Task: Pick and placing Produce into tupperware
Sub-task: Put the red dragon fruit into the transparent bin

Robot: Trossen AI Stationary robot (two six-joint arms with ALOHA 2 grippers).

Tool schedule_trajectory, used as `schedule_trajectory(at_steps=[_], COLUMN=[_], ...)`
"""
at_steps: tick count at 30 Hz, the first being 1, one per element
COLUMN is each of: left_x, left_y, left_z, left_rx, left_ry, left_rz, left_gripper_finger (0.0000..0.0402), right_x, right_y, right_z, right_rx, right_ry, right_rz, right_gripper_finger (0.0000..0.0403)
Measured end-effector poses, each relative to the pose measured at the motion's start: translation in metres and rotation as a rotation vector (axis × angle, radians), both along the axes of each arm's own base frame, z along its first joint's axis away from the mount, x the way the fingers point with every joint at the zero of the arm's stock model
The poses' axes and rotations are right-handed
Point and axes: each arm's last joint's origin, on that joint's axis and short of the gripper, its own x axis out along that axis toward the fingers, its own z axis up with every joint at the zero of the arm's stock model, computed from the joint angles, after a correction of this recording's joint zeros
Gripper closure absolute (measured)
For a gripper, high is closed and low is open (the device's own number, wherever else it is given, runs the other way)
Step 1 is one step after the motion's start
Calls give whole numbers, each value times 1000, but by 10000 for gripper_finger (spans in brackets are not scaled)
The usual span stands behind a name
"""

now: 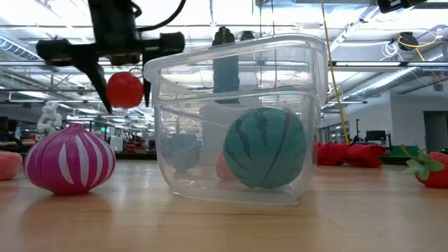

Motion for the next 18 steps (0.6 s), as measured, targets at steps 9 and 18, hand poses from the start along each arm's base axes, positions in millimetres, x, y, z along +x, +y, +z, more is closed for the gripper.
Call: schedule_trajectory(at_steps=[9, 18], left_x=[4, 3], left_y=[-2, -2], left_z=[8, 8], left_rx=[6, 7], left_ry=[-33, -23], left_rz=[-21, -17], left_gripper_finger=[174, 174], right_x=[0, 0], right_y=[0, 0], right_z=[0, 0], right_rx=[0, 0], right_ry=[0, 0], right_rz=[0, 0], right_gripper_finger=[206, 206])
